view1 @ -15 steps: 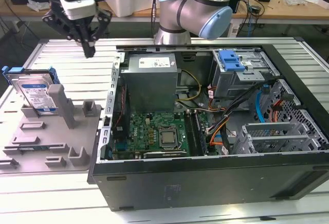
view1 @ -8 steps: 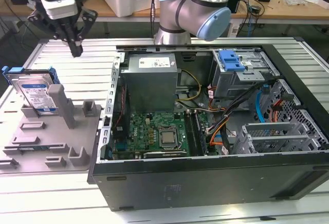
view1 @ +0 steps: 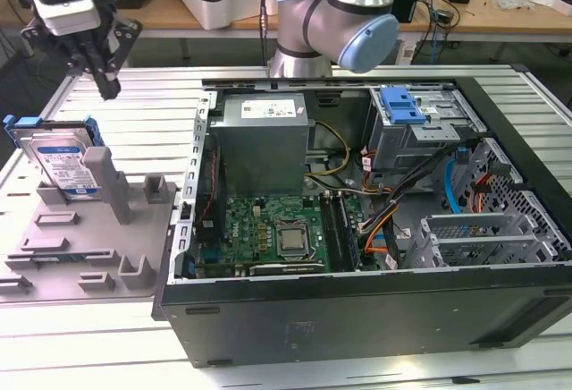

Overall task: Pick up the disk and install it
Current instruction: 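Reach for the disk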

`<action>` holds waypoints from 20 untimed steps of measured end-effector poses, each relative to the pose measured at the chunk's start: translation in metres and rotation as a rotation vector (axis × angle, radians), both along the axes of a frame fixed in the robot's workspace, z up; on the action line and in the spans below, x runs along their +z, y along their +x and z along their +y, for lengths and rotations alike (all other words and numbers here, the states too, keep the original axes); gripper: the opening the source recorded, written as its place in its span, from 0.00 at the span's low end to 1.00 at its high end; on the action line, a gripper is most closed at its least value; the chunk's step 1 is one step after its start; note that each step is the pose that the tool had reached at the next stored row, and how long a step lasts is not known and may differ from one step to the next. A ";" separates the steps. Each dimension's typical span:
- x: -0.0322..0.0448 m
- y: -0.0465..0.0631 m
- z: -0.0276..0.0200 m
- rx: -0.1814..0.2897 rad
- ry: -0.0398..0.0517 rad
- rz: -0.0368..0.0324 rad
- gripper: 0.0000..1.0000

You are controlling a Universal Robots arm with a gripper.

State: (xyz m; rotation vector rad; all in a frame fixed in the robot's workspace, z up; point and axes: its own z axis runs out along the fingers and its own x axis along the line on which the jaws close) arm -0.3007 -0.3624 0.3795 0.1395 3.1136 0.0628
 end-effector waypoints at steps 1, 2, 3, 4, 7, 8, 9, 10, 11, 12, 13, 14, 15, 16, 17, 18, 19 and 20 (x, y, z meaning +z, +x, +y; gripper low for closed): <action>-0.0010 -0.006 0.0013 -0.002 -0.0001 0.0000 0.11; -0.0014 -0.009 0.0018 -0.002 -0.0001 0.0001 0.11; -0.0020 -0.013 0.0026 -0.003 -0.0002 0.0001 0.11; -0.0025 -0.018 0.0038 -0.004 -0.0004 0.0003 0.11; -0.0031 -0.035 0.0084 -0.004 -0.0016 0.0019 0.11; -0.0032 -0.038 0.0094 -0.005 -0.0017 0.0019 0.11; -0.0033 -0.042 0.0105 -0.005 -0.0020 0.0020 0.11; -0.0036 -0.047 0.0116 -0.005 -0.0021 0.0020 0.11; -0.0037 -0.050 0.0124 -0.005 -0.0022 0.0021 0.11; -0.0041 -0.055 0.0138 -0.005 -0.0023 0.0020 0.11; -0.0043 -0.059 0.0148 -0.006 -0.0024 0.0020 0.11; -0.0045 -0.062 0.0157 -0.006 -0.0025 0.0021 0.11; -0.0049 -0.068 0.0171 -0.007 -0.0026 0.0020 0.11; -0.0053 -0.073 0.0186 -0.007 -0.0027 0.0020 0.11; -0.0056 -0.078 0.0199 -0.008 -0.0028 0.0020 0.11; -0.0059 -0.082 0.0209 -0.008 -0.0030 0.0020 0.11; -0.0061 -0.086 0.0221 -0.009 -0.0031 0.0020 0.11; -0.0062 -0.088 0.0225 -0.009 -0.0032 0.0021 0.11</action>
